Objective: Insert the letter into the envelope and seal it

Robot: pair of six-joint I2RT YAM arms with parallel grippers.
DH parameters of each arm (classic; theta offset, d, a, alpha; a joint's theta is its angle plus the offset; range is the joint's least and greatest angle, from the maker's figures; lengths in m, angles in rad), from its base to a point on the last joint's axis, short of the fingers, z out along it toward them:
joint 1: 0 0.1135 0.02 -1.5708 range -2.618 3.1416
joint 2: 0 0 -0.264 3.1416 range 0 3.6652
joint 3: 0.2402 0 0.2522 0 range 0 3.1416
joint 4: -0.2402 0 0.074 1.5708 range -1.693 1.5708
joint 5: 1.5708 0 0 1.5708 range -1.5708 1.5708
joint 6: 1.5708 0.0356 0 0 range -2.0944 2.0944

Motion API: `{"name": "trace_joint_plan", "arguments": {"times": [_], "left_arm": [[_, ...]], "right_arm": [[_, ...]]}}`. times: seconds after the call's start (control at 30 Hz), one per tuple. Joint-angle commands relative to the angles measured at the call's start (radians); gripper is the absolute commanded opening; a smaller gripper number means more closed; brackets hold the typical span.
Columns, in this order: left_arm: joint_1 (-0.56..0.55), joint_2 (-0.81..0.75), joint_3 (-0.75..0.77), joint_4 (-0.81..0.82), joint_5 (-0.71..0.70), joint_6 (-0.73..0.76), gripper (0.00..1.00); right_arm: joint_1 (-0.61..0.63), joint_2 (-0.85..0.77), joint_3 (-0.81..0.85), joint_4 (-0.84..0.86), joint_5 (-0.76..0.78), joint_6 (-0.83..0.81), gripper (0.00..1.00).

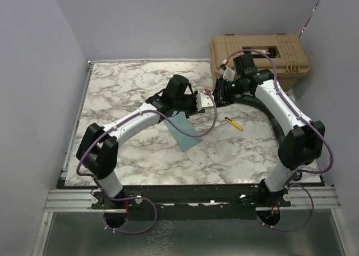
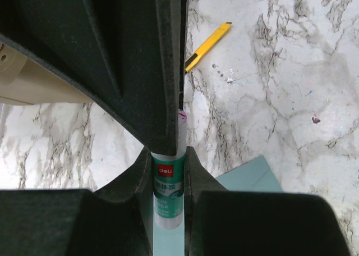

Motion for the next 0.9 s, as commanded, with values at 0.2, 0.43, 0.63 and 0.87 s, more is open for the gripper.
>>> {"name": "trace_joint_plan", "arguments": {"times": [0.2, 0.43, 0.63, 0.87], "left_arm": [[-0.136, -0.129, 0.039, 0.312, 0.158, -0.004, 0.00], [-0.135, -0.126, 0.022, 0.380, 0.143, -0.060, 0.00], [-0.122, -0.170, -0.025, 0.295, 0.041, -0.095, 0.00], [-0.058, -0.228, -0.260, 0.407, -0.057, -0.307, 0.00]], "right_arm": [[0.084, 0.044, -0.061, 0.046, -0.035, 0.133, 0.00], [0.105, 0.077, -0.078, 0.050, -0.049, 0.138, 0.00], [0.062, 0.021, -0.064, 0.063, -0.031, 0.156, 0.00], [0.019, -0.052, -0.020, 0.007, 0.074, 0.104, 0.17]]}}
